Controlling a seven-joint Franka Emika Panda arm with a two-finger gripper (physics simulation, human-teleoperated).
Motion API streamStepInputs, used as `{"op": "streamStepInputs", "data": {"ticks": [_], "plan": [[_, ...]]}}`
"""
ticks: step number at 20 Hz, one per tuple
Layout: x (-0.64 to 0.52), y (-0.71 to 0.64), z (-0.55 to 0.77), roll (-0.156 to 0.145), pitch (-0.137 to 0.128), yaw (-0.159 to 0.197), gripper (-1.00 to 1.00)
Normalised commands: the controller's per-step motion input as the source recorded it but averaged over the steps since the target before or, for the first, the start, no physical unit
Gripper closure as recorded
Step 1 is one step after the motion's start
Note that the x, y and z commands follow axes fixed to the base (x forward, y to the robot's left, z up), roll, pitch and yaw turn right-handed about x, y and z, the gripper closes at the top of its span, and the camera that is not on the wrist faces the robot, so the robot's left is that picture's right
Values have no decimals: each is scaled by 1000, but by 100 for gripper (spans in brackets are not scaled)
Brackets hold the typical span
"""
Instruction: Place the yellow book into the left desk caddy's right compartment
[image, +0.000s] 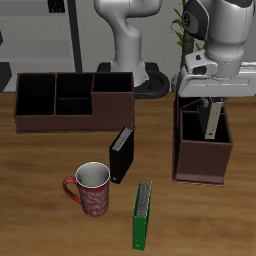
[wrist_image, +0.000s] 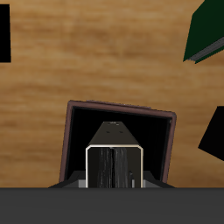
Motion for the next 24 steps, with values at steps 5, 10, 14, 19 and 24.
{"op": "streamStepInputs", "data": {"ticks": [5, 10, 14, 19, 24], "plan": [[13, 87, -210, 19, 27, 4, 100], [48, -13, -175, -1, 10, 5, 100], [69, -38, -237, -1, 26, -5, 100], [24, 52, -247, 4, 22, 22, 100], [-6, -18, -133, -12, 41, -14, 100]]}}
